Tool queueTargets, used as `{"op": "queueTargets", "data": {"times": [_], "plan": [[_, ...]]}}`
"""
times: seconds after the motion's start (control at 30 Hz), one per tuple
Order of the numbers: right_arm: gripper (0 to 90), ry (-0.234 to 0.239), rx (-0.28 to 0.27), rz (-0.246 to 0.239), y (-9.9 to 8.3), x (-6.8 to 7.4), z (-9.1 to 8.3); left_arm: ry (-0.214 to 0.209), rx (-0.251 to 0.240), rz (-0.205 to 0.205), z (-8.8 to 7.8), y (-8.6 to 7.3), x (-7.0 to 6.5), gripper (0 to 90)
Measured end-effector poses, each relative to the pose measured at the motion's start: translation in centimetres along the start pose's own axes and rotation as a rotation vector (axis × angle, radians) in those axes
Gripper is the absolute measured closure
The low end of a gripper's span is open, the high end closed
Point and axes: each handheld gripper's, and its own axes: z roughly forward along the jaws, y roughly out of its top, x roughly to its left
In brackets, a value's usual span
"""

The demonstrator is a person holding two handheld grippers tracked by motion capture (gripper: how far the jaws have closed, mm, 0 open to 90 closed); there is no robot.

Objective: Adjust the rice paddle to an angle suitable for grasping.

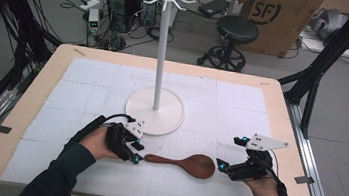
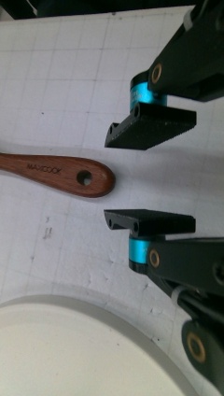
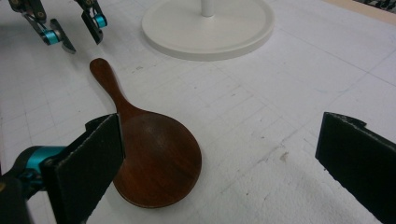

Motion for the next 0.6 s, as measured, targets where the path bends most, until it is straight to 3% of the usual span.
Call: {"op": "queueTargets", "data": {"times": [0.03, 0.1, 0.33, 0.6], "plan": [[0.3, -0.005, -0.004, -0.002, 0.0, -0.1, 0.0, 0.007, 0.017, 0.005, 0.1, 0.0, 0.0, 69.0], [0.3, -0.006, -0.004, -0.002, 0.0, -0.1, -0.1, 0.014, 0.045, 0.008, 0.4, 0.0, 0.0, 71.5], [0.3, -0.003, -0.006, 0.002, 0.0, -0.1, -0.1, 0.001, 0.071, 0.022, 0.9, 0.5, -0.2, 86.9], [0.3, -0.005, -0.009, 0.001, 0.0, -0.2, -0.1, -0.001, 0.094, 0.026, 1.2, 1.1, -0.1, 89.7]]}}
